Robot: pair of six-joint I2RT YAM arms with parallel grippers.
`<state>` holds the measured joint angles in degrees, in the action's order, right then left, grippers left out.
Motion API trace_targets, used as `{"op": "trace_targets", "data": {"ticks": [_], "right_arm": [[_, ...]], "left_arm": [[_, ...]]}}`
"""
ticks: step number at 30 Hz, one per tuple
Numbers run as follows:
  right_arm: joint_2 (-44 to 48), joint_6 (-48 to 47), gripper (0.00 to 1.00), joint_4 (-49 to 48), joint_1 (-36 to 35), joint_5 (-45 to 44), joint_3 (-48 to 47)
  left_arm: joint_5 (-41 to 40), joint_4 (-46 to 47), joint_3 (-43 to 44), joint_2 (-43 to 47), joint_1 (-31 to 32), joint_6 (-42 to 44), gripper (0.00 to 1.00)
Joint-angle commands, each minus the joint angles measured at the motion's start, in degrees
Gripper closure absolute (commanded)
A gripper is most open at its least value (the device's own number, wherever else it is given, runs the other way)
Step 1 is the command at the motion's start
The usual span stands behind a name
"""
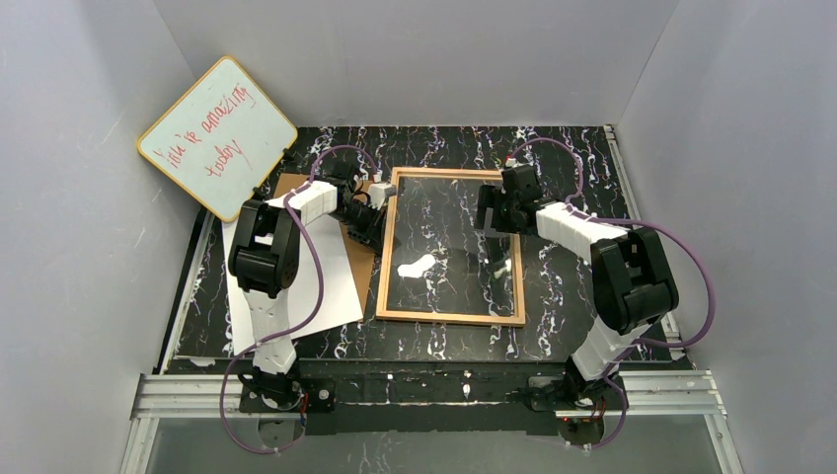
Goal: Put the photo into the frame
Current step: Place the photo frame item in the photo frame.
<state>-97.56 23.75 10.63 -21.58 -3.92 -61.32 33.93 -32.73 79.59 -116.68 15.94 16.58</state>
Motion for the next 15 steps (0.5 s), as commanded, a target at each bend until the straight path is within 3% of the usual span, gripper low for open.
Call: {"op": "trace_targets", "data": {"ticks": [1, 15], "right_arm": [[1.87, -2.26, 0.01, 0.72, -0.39, -2.64, -2.63], [2.17, -3.92, 0.01, 2.37, -0.32, -7.81, -2.58]], "left_arm": [[-1.56, -3.39, -1.47, 0.28, 0.55, 1.35, 1.00], [-1.75, -3.69, -1.18, 0.03, 0.54, 1.44, 1.00]]}}
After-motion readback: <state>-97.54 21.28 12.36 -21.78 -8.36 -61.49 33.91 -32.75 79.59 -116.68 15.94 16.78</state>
